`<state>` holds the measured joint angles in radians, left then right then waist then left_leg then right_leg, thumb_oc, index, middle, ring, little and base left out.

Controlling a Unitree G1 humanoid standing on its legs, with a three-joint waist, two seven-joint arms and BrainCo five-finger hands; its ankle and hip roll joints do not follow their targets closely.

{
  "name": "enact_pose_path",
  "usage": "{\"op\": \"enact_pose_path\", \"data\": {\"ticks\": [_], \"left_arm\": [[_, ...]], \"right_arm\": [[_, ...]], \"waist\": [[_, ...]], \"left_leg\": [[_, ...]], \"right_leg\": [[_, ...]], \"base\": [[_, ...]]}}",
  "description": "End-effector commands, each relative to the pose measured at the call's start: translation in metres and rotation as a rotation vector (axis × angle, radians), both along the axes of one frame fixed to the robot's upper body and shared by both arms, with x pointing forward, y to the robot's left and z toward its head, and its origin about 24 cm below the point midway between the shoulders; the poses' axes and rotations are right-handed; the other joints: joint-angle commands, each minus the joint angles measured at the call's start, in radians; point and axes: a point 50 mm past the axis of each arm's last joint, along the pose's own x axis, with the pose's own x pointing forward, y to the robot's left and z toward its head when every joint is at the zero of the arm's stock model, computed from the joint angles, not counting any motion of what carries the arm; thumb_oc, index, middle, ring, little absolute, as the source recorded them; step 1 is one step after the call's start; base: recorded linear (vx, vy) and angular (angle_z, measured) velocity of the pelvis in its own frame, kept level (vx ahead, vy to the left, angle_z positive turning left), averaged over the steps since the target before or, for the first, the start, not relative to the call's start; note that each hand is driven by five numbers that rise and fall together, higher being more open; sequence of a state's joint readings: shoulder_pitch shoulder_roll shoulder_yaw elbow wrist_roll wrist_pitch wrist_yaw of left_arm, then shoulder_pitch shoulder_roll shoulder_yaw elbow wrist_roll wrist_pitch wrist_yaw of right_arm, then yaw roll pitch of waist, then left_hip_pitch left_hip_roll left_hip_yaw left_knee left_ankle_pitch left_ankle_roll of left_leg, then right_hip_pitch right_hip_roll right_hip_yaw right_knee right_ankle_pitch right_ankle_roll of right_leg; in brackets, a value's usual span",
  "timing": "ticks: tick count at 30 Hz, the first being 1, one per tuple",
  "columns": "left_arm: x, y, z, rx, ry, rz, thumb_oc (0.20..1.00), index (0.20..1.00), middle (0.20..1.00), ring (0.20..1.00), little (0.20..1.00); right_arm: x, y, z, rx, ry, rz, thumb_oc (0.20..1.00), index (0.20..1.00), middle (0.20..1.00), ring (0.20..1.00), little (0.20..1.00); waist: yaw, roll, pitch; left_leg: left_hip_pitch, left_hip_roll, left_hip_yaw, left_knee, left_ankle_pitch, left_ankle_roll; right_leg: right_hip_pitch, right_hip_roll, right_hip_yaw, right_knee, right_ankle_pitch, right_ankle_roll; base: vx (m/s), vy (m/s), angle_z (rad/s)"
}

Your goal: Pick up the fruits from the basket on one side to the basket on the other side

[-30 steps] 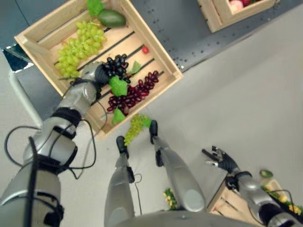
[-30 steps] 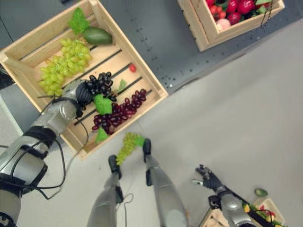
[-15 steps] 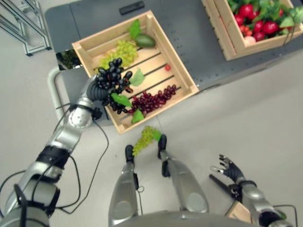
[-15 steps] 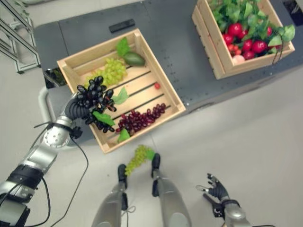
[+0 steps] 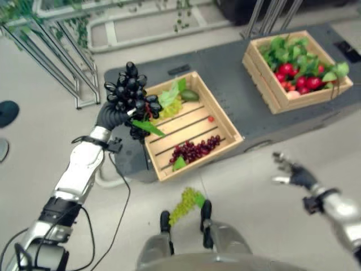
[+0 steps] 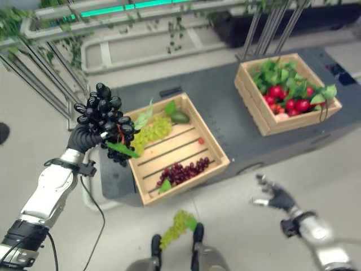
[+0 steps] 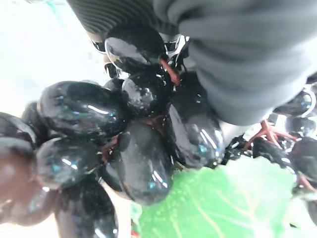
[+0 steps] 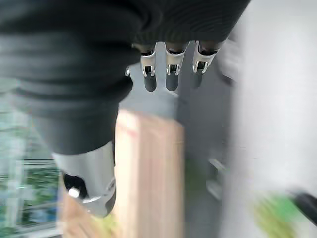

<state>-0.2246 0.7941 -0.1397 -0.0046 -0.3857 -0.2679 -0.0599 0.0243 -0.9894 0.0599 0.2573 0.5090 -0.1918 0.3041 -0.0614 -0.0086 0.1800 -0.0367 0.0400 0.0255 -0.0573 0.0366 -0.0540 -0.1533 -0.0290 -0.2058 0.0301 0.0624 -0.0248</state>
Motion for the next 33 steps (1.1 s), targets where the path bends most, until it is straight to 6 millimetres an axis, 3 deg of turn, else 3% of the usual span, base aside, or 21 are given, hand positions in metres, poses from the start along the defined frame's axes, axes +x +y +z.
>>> {"op": "enact_pose_path", "data": {"ticks": [1,2,3,4,5,8,14,22,33], "left_arm": [[-0.005,0.0,0.038,-0.03,-0.114,-0.123,0.2,0.2,0.2,0.2,0.2],[-0.008,-0.001,0.046,-0.021,-0.104,-0.171,0.2,0.2,0.2,0.2,0.2],[-0.008,0.0,0.046,-0.022,-0.104,-0.169,0.2,0.2,0.2,0.2,0.2],[-0.006,-0.005,0.052,0.001,-0.089,-0.215,0.2,0.2,0.2,0.2,0.2],[-0.006,-0.004,0.052,0.0,-0.09,-0.212,0.2,0.2,0.2,0.2,0.2],[-0.004,-0.012,0.069,0.038,-0.073,-0.301,0.2,0.2,0.2,0.2,0.2],[-0.001,-0.032,0.082,0.041,-0.054,-0.422,0.2,0.2,0.2,0.2,0.2],[0.009,-0.061,0.089,0.047,-0.017,-0.546,0.2,0.2,0.2,0.2,0.2],[0.012,-0.088,0.091,0.059,0.024,-0.668,0.2,0.2,0.2,0.2,0.2]], "right_arm": [[0.022,0.015,0.038,0.001,-0.089,0.142,1.0,1.0,1.0,1.0,1.0],[0.034,0.028,0.068,-0.049,-0.144,0.237,1.0,1.0,1.0,1.0,1.0],[0.035,0.029,0.069,-0.049,-0.144,0.239,1.0,1.0,1.0,1.0,1.0],[0.05,0.041,0.088,-0.047,-0.176,0.297,1.0,1.0,1.0,1.0,1.0],[0.051,0.042,0.089,-0.047,-0.177,0.301,1.0,1.0,1.0,1.0,1.0],[0.077,0.068,0.115,-0.056,-0.209,0.38,1.0,1.0,1.0,1.0,1.0],[0.101,0.105,0.131,-0.076,-0.236,0.47,1.0,1.0,1.0,1.0,1.0],[0.104,0.168,0.126,0.04,-0.234,0.672,1.0,1.0,1.0,1.0,1.0],[0.095,0.212,0.112,0.047,-0.152,0.851,1.0,1.0,1.0,1.0,1.0]], "waist": [[0.028,-0.038,-0.109],[0.043,-0.04,-0.143],[0.041,-0.039,-0.142],[0.057,-0.043,-0.169],[0.053,-0.042,-0.168],[0.078,-0.051,-0.207],[0.091,-0.054,-0.233],[0.099,-0.055,-0.258],[0.096,-0.059,-0.275]], "left_leg": [[0.027,-0.057,0.023,0.029,-0.048,0.02],[0.047,-0.059,0.027,0.019,-0.049,0.018],[0.048,-0.059,0.028,0.018,-0.049,0.018],[0.062,-0.059,0.028,0.013,-0.048,0.016],[0.063,-0.059,0.028,0.012,-0.048,0.016],[0.082,-0.062,0.026,0.009,-0.046,0.016],[0.106,-0.064,0.026,0.005,-0.047,0.017],[0.137,-0.067,0.019,-0.001,-0.051,0.023],[0.147,-0.065,0.02,-0.01,-0.048,0.025]], "right_leg": [[0.048,-0.035,0.029,-0.007,0.005,0.123],[0.072,-0.035,0.028,-0.025,0.008,0.127],[0.073,-0.035,0.029,-0.026,0.009,0.127],[0.091,-0.035,0.03,-0.04,0.012,0.129],[0.092,-0.035,0.03,-0.041,0.012,0.129],[0.115,-0.035,0.024,-0.047,0.015,0.131],[0.147,-0.038,0.018,-0.051,0.013,0.131],[0.18,-0.046,0.01,-0.047,0.011,0.134],[0.188,-0.046,0.015,-0.05,0.013,0.138]], "base": [[0.08,0.04,-0.01],[0.03,0.02,-0.03],[0.05,0.032,-0.02],[0.0,0.0,0.0],[0.02,0.013,0.05],[0.02,0.009,0.07],[0.01,0.007,0.03],[0.01,0.01,0.02],[0.0,0.0,0.0]]}}
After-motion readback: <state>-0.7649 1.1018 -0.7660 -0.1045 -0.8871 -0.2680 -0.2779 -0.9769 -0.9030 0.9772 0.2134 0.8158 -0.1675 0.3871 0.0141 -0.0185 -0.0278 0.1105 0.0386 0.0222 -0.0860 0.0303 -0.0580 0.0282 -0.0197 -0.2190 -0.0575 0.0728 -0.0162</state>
